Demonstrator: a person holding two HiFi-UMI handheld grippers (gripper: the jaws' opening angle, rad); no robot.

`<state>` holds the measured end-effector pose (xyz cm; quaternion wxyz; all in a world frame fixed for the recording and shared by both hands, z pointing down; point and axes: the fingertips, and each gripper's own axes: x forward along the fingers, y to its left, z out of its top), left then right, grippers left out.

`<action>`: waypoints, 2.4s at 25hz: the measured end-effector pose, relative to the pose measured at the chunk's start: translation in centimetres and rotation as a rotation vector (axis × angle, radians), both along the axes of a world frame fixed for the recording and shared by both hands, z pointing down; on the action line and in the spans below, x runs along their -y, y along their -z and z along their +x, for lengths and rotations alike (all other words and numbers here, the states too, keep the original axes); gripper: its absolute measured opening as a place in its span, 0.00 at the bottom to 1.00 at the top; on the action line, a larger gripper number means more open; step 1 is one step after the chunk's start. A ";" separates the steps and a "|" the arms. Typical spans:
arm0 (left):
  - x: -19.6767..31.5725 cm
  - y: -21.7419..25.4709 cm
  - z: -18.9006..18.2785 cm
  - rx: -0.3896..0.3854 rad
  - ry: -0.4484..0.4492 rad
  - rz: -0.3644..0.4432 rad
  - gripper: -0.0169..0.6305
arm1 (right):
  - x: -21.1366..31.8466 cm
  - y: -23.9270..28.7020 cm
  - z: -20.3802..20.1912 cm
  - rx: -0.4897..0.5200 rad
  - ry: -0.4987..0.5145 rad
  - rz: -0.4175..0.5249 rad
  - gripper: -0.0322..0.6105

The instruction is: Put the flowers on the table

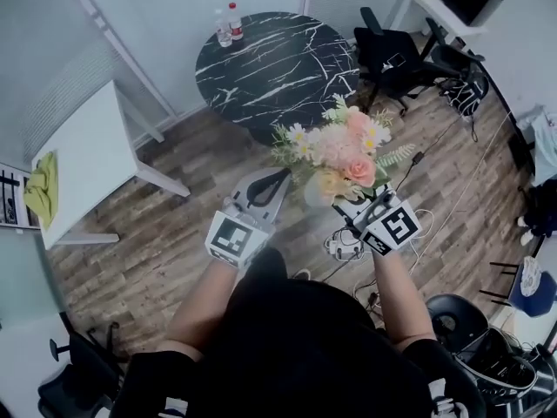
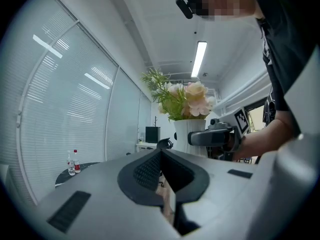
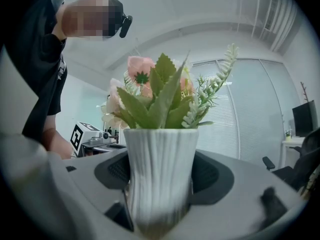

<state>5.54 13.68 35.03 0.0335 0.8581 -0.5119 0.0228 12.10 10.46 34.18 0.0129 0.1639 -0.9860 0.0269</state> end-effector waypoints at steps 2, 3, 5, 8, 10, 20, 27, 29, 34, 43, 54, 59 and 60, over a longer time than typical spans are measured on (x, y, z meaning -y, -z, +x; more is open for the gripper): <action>1.4 0.1 -1.5 0.001 -0.010 0.002 0.05 | 1.3 0.2 -1.5 -0.003 -0.011 0.002 0.58; 1.9 0.1 -2.3 0.000 -0.016 0.002 0.05 | 1.8 0.2 -2.2 -0.004 -0.019 0.002 0.58; 3.2 0.3 -3.9 -0.005 -0.028 0.002 0.05 | 3.0 0.4 -3.7 -0.006 -0.035 0.006 0.58; 4.8 0.4 -6.2 -0.013 -0.044 0.004 0.05 | 4.5 0.5 -6.1 -0.010 -0.054 0.009 0.58; 5.7 0.4 -7.5 -0.018 -0.056 0.005 0.05 | 5.2 0.6 -7.4 -0.015 -0.063 0.011 0.58; 9.0 -0.1 -11.9 -0.021 -0.105 0.006 0.05 | 8.0 0.7 -11.1 -0.022 -0.125 0.026 0.58; 11.1 -0.1 -12.8 -0.023 -0.129 0.018 0.05 | 10.3 0.8 -11.6 -0.008 -0.160 0.042 0.58; 12.3 0.0 -13.0 -0.022 -0.128 0.021 0.05 | 11.5 0.7 -11.7 -0.005 -0.165 0.046 0.58; 15.6 -0.2 -13.7 -0.018 -0.112 0.029 0.05 | 15.1 0.5 -12.3 0.007 -0.157 0.056 0.58; 25.3 -1.8 -15.1 -0.002 -0.058 0.026 0.05 | 25.3 -0.9 -13.9 0.023 -0.109 0.069 0.58; 38.5 -3.0 -14.8 -0.007 0.012 0.024 0.05 | 39.4 -2.7 -14.6 0.014 -0.032 0.053 0.58; 43.3 -4.0 -15.9 -0.014 0.080 0.019 0.05 | 44.8 -4.2 -15.6 0.018 0.001 0.048 0.58; 44.0 -4.4 -16.1 -0.012 0.092 0.016 0.05 | 45.6 -4.5 -15.9 0.019 0.008 0.046 0.58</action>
